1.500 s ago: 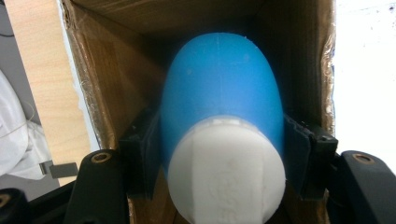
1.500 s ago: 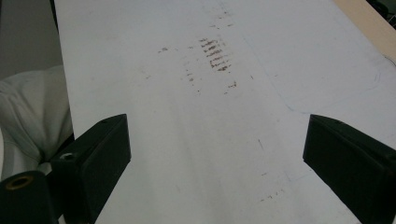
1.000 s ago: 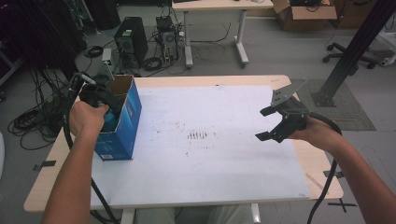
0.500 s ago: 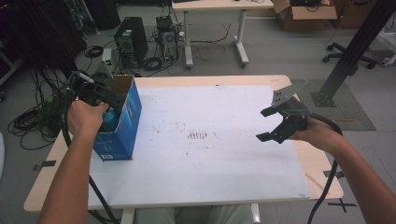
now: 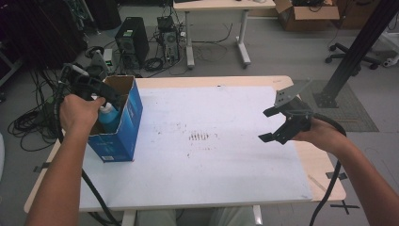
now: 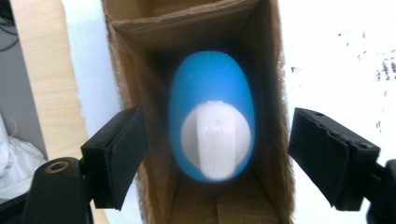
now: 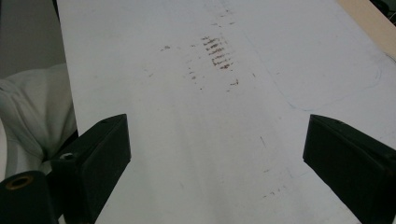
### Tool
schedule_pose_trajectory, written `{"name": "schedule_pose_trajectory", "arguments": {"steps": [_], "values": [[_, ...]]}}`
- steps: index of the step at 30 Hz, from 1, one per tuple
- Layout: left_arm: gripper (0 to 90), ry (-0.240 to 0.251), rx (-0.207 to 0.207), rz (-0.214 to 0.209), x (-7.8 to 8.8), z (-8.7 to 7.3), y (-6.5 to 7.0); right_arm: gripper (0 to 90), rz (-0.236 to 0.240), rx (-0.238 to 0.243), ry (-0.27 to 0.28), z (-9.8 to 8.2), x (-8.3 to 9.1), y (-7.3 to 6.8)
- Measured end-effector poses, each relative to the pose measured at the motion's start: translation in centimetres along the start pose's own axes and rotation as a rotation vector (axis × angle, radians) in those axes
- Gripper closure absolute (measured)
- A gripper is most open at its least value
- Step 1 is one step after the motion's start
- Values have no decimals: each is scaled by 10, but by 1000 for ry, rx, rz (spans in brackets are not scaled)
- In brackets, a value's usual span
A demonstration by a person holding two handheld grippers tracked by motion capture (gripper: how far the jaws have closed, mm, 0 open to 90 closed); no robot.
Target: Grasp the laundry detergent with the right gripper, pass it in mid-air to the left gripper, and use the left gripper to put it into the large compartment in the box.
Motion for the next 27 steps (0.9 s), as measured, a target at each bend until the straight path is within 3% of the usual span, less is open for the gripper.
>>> {"name": "schedule_pose_trajectory", "arguments": {"steps": [13, 19, 27], "values": [[106, 44, -67, 2, 49, -3, 18, 71, -9, 9, 5, 5, 5, -6], [90, 73, -137, -8, 70, -5, 36, 71, -14, 13, 6, 6, 9, -9], [63, 100, -199, -27, 88, -5, 53, 70, -22, 4, 4, 4, 12, -10]]}}
Point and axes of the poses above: each handheld gripper's, and its own axes: x roughly backward along the jaws, z roughly out of its top, y roughly to its right, the point moved 6 cm from there along -x, roughly forward along the jaws, and after that the axes turned 3 degrees about z, right-handed, at the moved point
